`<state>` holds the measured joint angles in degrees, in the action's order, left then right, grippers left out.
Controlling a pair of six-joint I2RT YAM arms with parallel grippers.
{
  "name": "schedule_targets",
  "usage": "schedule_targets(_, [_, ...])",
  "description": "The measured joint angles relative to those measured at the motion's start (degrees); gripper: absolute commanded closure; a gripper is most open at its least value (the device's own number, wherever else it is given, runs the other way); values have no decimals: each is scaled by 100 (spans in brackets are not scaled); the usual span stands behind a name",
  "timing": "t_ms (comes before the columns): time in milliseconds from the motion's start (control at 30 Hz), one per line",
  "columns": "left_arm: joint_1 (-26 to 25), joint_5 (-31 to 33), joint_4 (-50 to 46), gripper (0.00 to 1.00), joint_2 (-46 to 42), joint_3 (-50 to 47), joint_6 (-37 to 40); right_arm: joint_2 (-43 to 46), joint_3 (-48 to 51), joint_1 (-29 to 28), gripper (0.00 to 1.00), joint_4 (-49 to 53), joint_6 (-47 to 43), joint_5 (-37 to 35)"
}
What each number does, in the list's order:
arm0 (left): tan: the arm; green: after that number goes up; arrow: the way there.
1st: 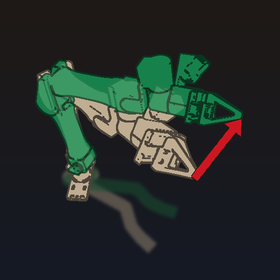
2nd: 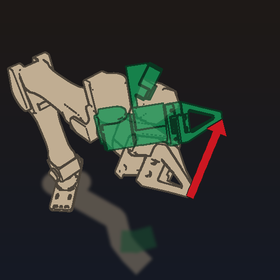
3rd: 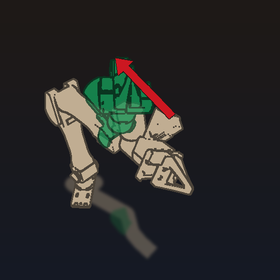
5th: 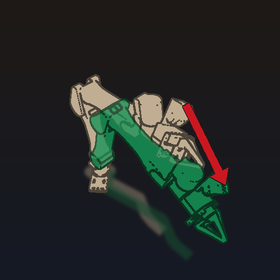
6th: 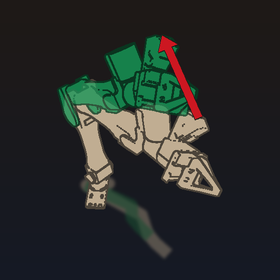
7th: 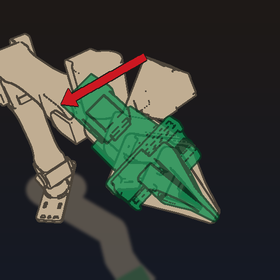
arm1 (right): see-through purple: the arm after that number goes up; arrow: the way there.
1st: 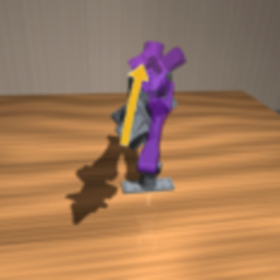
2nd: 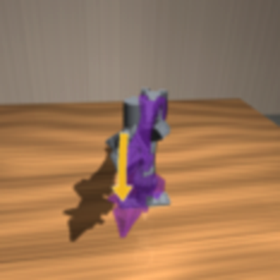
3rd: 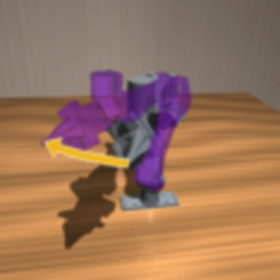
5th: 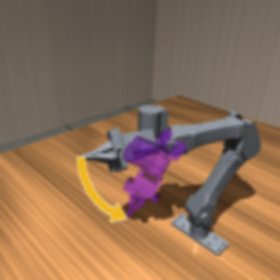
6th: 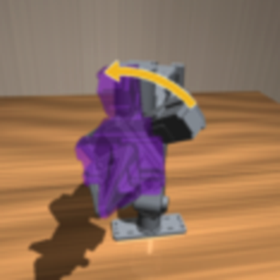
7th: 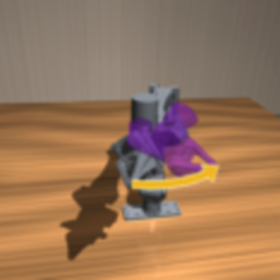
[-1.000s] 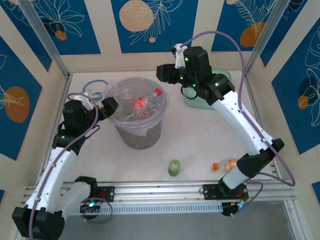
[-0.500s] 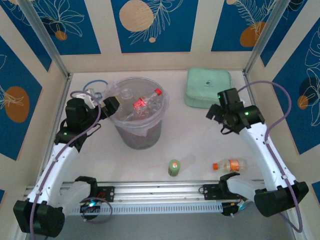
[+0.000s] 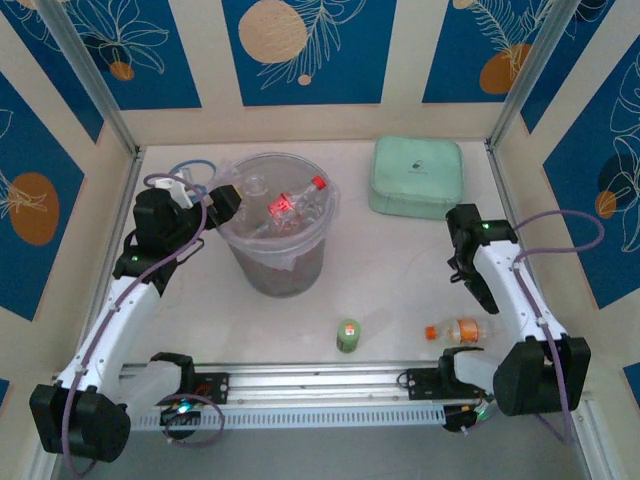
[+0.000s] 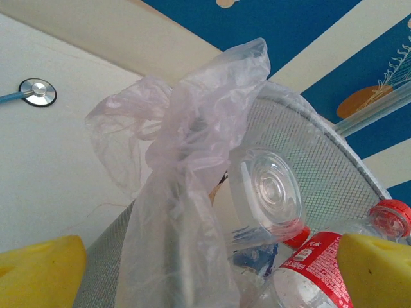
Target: Put the plastic bottles in the bin
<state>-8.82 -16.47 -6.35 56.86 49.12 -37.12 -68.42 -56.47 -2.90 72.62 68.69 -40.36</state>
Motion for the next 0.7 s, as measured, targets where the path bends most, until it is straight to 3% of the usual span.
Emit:
schedule_targets(433, [0, -20, 483, 0, 157, -33, -33, -660, 428, 175, 1, -76, 389, 737])
schedule_targets(700, [2, -22, 555, 0, 173, -48, -28, -758, 1390, 186, 1, -776, 481, 1036])
